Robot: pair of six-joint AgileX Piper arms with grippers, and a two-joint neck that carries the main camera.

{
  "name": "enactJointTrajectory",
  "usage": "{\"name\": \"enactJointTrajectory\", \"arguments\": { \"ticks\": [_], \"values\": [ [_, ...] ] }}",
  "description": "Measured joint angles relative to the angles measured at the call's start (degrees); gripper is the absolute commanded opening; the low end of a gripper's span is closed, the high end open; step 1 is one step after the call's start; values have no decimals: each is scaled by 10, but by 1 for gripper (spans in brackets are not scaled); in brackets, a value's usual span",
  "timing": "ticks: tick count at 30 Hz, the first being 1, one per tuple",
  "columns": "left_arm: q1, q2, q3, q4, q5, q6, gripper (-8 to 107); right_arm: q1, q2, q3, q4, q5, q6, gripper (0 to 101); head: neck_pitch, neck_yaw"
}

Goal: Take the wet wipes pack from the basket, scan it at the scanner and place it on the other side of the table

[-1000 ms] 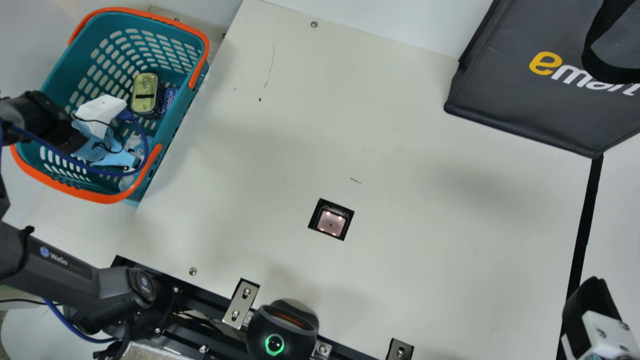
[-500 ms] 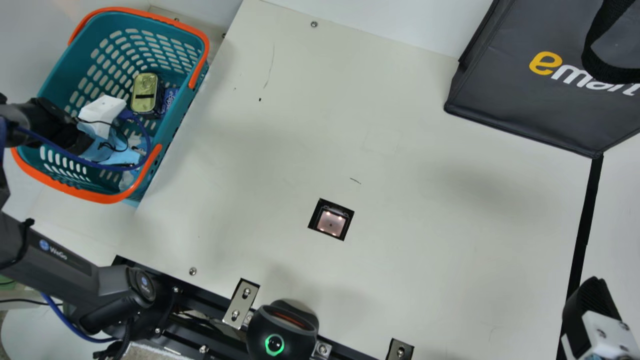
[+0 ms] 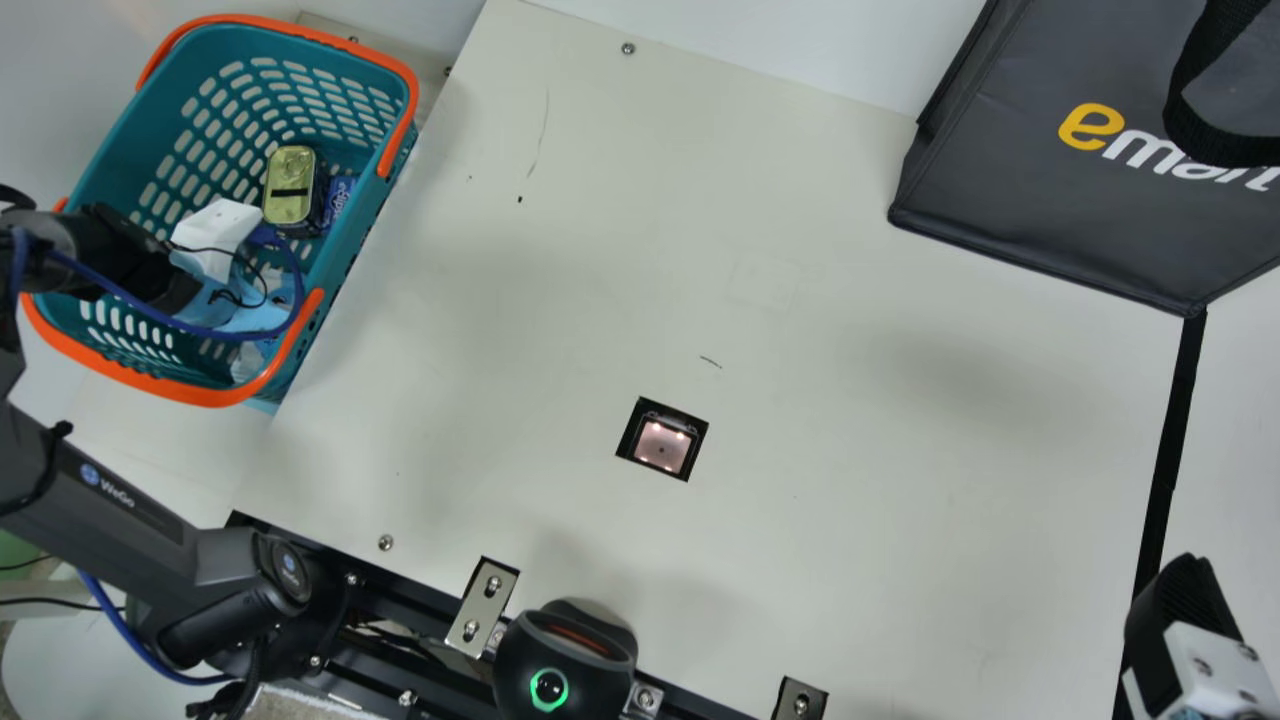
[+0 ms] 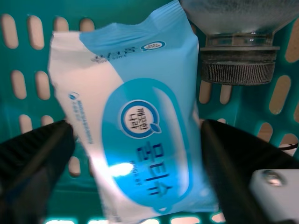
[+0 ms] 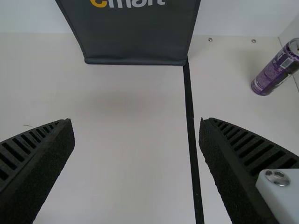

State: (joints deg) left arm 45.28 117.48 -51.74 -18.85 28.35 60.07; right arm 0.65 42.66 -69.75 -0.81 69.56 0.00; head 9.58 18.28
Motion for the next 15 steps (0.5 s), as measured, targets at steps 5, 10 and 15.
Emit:
{"name": "enactJointTrajectory", "arguments": {
  "ticks": [5,10,15],
  "values": [
    [1,2,-4,-7,-1,4,23,0,0,0,0,0,0,95,0,0],
    [4,-1,-4,-7,-1,6,-8,0,0,0,0,0,0,95,0,0],
    [10,-20,-3,-19,-3,12,-8,0,0,0,0,0,0,95,0,-1]
  ]
}}
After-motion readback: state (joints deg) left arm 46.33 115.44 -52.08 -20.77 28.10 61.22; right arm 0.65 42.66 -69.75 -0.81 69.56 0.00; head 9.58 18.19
